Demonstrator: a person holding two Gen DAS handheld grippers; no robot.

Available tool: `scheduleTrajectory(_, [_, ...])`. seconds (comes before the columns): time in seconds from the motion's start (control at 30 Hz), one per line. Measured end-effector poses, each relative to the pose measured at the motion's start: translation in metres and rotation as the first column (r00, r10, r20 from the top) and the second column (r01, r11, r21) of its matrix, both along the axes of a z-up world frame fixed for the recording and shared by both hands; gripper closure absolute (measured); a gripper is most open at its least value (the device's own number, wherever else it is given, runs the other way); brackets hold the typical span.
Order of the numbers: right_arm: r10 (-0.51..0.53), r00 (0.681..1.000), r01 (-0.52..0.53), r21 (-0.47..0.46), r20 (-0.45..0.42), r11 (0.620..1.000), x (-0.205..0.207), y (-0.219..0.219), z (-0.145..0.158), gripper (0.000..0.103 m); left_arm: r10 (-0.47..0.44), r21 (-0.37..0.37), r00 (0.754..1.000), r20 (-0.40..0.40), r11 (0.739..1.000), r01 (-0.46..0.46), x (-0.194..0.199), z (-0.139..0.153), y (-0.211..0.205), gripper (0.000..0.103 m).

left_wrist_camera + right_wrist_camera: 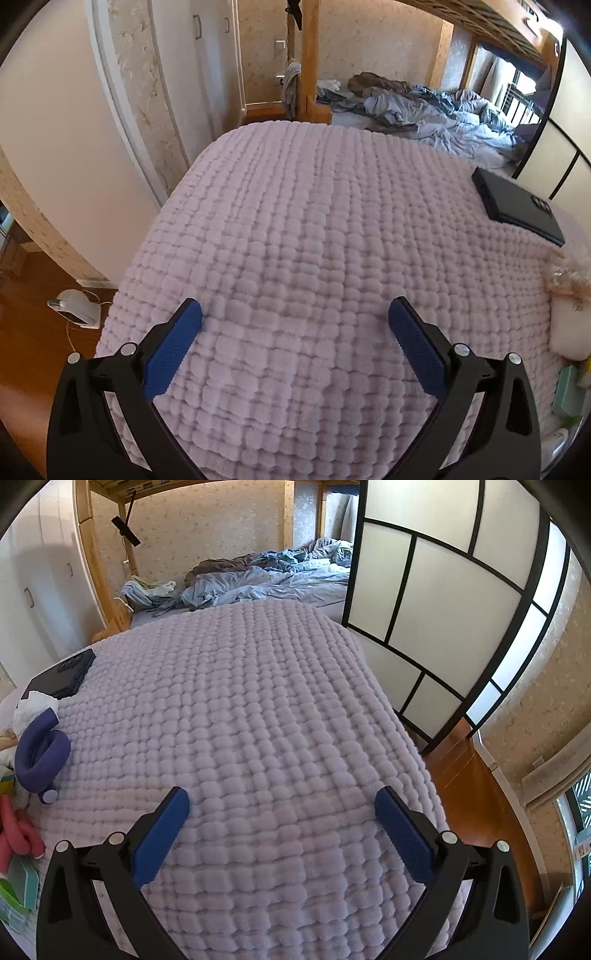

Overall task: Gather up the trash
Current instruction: 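Move both open grippers back over the bed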

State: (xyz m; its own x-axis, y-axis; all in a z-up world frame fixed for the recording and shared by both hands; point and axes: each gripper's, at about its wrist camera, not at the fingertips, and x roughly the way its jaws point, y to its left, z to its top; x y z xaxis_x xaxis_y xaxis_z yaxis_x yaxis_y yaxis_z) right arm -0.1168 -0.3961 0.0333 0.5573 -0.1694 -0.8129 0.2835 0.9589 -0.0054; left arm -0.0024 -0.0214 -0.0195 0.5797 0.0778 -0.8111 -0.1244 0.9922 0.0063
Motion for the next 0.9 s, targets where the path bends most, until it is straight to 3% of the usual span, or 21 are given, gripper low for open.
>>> scheduleTrajectory(0.9, [-0.007,1.000,0.007,-0.004,-0.002,1.000,-0.0057,0.0034,0.0027,0.004,0.007,-0.003,1.000,-0.002,1.000,-0.007,-0.0029,0.0005,0.0057,0.001])
